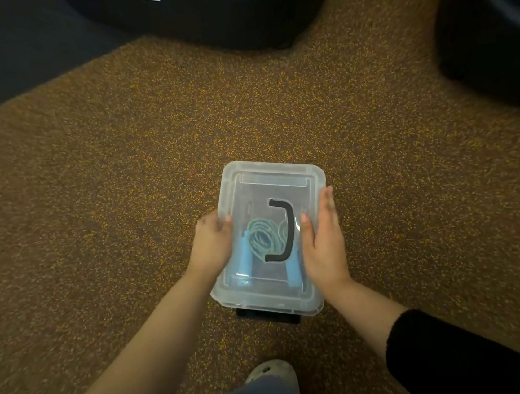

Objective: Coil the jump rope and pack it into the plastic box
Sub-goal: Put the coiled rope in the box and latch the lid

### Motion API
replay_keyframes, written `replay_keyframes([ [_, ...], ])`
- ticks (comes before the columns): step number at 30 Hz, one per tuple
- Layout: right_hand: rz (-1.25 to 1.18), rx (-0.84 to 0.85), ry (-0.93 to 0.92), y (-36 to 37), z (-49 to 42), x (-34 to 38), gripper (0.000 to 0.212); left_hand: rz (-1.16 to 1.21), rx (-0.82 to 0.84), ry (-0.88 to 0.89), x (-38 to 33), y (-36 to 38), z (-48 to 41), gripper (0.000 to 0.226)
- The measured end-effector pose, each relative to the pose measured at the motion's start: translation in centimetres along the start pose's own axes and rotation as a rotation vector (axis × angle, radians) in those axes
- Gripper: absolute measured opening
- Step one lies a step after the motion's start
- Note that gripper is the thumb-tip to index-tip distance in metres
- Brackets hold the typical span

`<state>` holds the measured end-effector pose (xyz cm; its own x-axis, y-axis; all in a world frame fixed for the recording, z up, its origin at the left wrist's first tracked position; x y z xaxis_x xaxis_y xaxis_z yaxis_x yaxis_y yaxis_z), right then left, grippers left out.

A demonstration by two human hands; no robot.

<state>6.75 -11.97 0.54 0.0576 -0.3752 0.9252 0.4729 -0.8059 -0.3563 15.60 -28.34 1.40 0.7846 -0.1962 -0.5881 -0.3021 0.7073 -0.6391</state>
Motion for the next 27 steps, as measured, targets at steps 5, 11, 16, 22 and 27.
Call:
replay_keyframes([
  [5, 0.016, -0.039, 0.028, 0.0, 0.3, -1.3, 0.053, -0.117, -0.018, 0.036, -0.3, 1.6, 0.9, 0.047],
  [11, 0.068, -0.005, 0.027, 0.3, 0.3, -2.2, 0.053, -0.194, -0.082, 0.072, 0.7, 2.9, 1.4, 0.052],
  [16, 0.163, 0.011, -0.017, 0.8, 0.0, -2.5, 0.057, -0.414, -0.186, 0.184, 2.0, 3.3, 1.2, 0.054],
  [22, 0.358, 0.014, -0.011, 1.2, -0.3, -2.7, 0.064, -0.425, -0.202, 0.224, 2.1, 3.6, 1.0, 0.053],
  [27, 0.494, 0.007, 0.000, 1.3, -0.2, -2.7, 0.067, -0.430, -0.212, 0.234, 2.2, 3.7, 0.9, 0.053],
])
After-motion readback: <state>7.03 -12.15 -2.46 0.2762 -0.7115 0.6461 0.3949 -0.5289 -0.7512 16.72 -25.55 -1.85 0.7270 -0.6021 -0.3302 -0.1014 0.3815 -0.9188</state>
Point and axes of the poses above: each hand's wrist, its own z-axis away from the middle knuckle, its own y-axis out of the palm, x = y × z, the point moved 1 cm from there along -z, towards the middle knuckle, and after that the axes turned 10 degrees about -z, right-handed, at the moved point
